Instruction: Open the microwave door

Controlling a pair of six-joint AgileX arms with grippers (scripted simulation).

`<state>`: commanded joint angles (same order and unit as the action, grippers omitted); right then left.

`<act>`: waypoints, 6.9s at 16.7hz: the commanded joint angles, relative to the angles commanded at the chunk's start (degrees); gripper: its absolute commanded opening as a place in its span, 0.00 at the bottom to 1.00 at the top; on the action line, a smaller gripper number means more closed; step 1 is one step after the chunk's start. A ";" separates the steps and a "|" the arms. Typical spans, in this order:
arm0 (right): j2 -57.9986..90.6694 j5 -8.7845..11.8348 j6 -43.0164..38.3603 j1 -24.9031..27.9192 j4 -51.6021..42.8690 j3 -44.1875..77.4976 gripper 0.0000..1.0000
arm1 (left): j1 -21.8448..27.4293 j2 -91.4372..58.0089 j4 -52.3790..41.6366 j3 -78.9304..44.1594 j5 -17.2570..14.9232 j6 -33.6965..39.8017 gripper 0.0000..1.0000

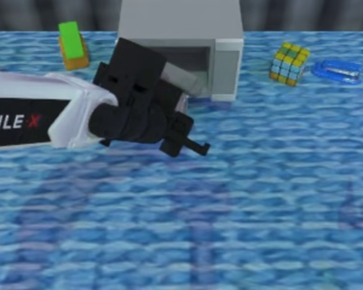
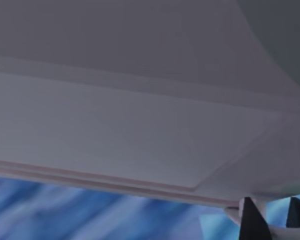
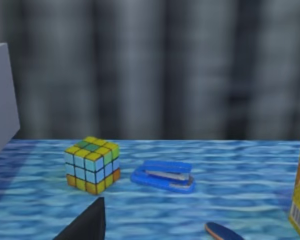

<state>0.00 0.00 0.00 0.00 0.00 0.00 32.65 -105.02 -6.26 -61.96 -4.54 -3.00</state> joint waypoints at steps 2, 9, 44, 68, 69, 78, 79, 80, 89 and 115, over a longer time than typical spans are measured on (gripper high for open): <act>0.00 0.00 0.00 0.00 0.00 0.00 1.00 | 0.00 0.00 0.00 0.00 0.00 0.00 0.00; 0.00 0.00 0.00 0.00 0.00 0.00 1.00 | 0.00 0.00 0.00 0.00 0.00 0.00 0.00; 0.00 0.00 0.00 0.00 0.00 0.00 1.00 | -2.42 2.02 -0.43 2.90 -5.80 -6.28 0.00; 0.00 0.00 0.00 0.00 0.00 0.00 1.00 | -5.83 3.82 -1.87 4.38 -11.01 -13.48 0.00; 0.00 0.00 0.00 0.00 0.00 0.00 1.00 | -5.83 3.82 -1.87 4.38 -11.01 -13.48 0.00; 0.00 0.00 0.00 0.00 0.00 0.00 1.00 | -5.61 3.70 -1.96 4.68 -11.45 -13.47 0.00; 0.00 0.00 0.00 0.00 0.00 0.00 1.00 | -5.96 3.78 -2.19 4.71 -11.78 -14.18 0.00; 0.00 0.00 0.00 0.00 0.00 0.00 1.00 | -6.42 3.93 -2.50 4.74 -12.33 -15.22 0.00; 0.00 0.00 0.00 0.00 0.00 0.00 1.00 | -9.44 4.80 -4.77 5.09 -16.89 -21.68 0.00; 0.00 0.00 0.00 0.00 0.00 0.00 1.00 | -10.61 4.70 -6.26 5.00 -18.65 -24.82 0.00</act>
<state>0.00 0.00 0.00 0.00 0.00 0.00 22.04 -100.32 -12.52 -56.96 -23.19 -27.82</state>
